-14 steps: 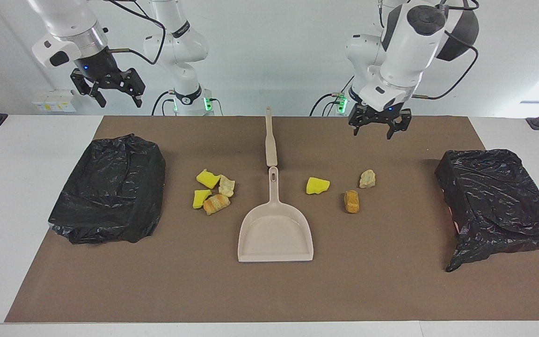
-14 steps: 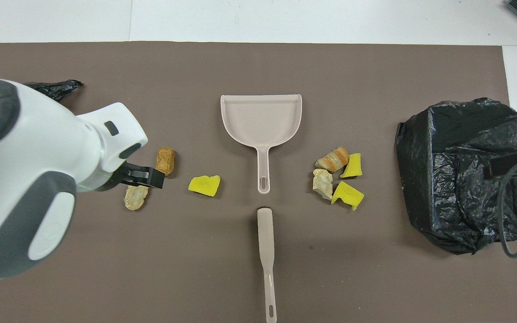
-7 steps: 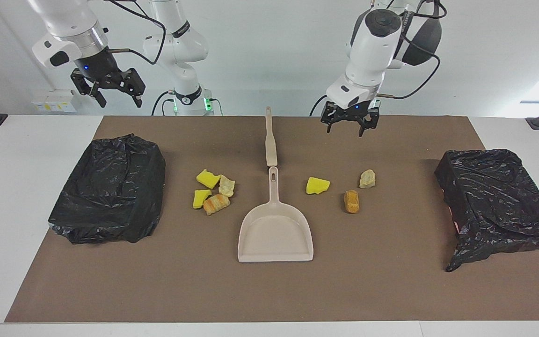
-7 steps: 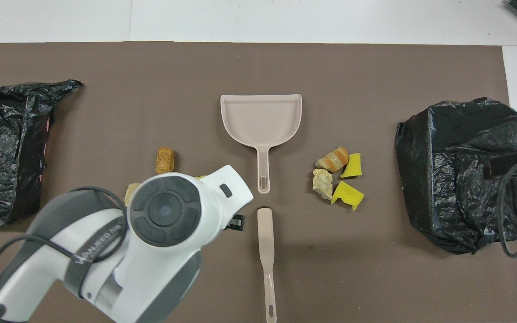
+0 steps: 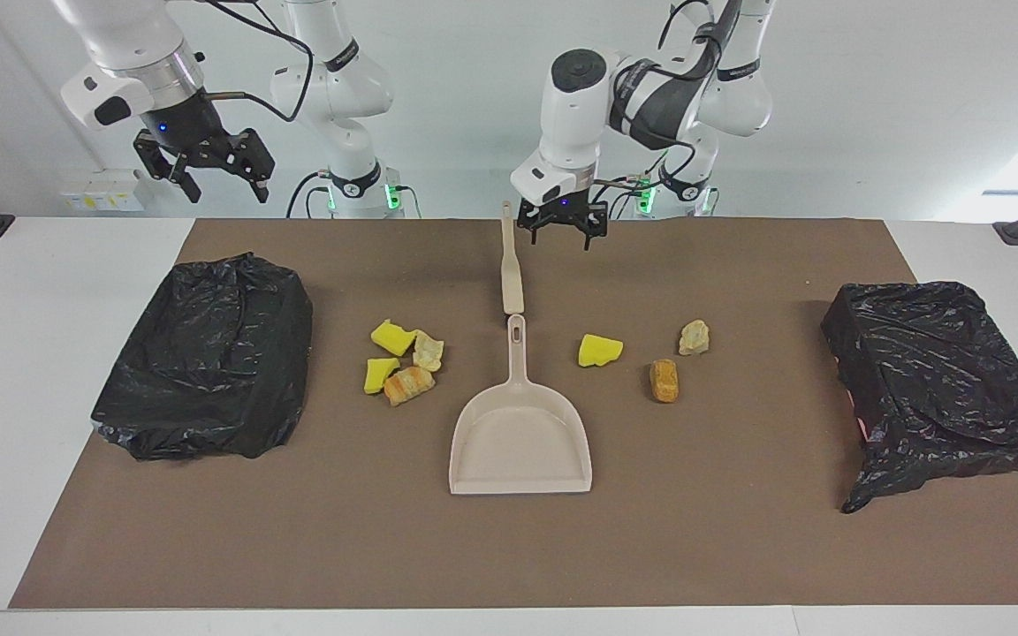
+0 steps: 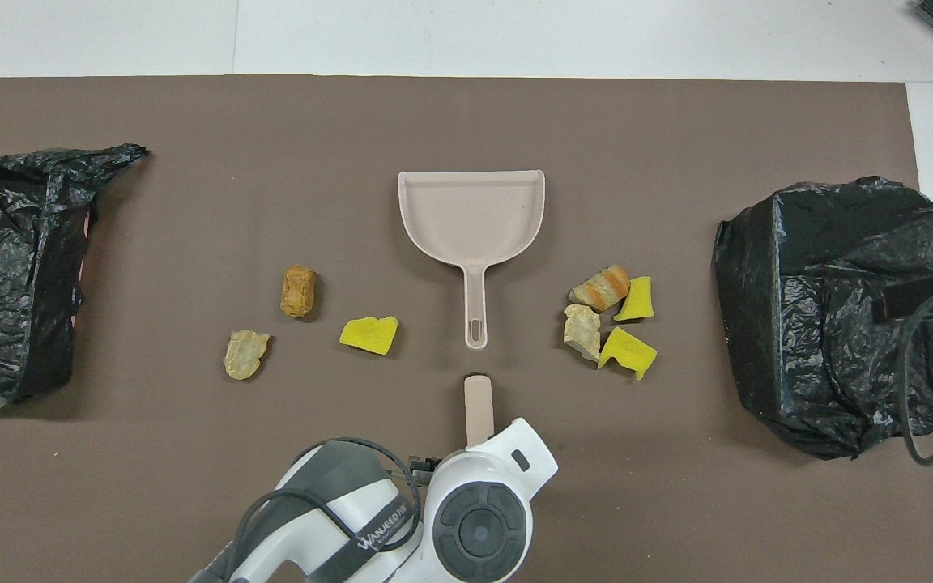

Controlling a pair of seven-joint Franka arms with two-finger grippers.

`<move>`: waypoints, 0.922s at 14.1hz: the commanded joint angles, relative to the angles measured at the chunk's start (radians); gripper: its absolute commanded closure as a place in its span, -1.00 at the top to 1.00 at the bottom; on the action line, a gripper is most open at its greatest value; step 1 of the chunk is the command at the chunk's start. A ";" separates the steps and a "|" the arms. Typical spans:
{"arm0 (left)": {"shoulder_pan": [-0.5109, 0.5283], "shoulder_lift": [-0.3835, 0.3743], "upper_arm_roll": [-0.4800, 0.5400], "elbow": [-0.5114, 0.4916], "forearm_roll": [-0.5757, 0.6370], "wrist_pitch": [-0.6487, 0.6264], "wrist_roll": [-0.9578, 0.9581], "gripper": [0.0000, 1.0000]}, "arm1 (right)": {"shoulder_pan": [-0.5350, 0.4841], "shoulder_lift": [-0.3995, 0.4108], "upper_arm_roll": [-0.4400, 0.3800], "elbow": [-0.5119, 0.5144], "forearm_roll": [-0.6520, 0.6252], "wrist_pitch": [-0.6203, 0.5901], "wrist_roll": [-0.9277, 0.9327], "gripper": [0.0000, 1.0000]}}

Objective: Sweep and dump trash in bin
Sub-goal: 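Reach the left gripper to the beige brush handle and grasp it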

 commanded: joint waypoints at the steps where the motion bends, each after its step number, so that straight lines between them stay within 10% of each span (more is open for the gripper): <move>1: -0.055 -0.029 0.021 -0.061 -0.035 0.058 -0.042 1.00 | -0.008 0.000 0.005 0.007 0.007 -0.018 -0.025 1.00; 11: -0.099 0.038 0.021 -0.069 -0.058 0.100 -0.097 0.96 | -0.008 0.000 0.005 0.007 0.007 -0.018 -0.025 1.00; 13: -0.098 0.037 0.021 -0.069 -0.093 0.094 -0.097 0.37 | -0.008 0.000 0.005 0.007 0.007 -0.018 -0.025 1.00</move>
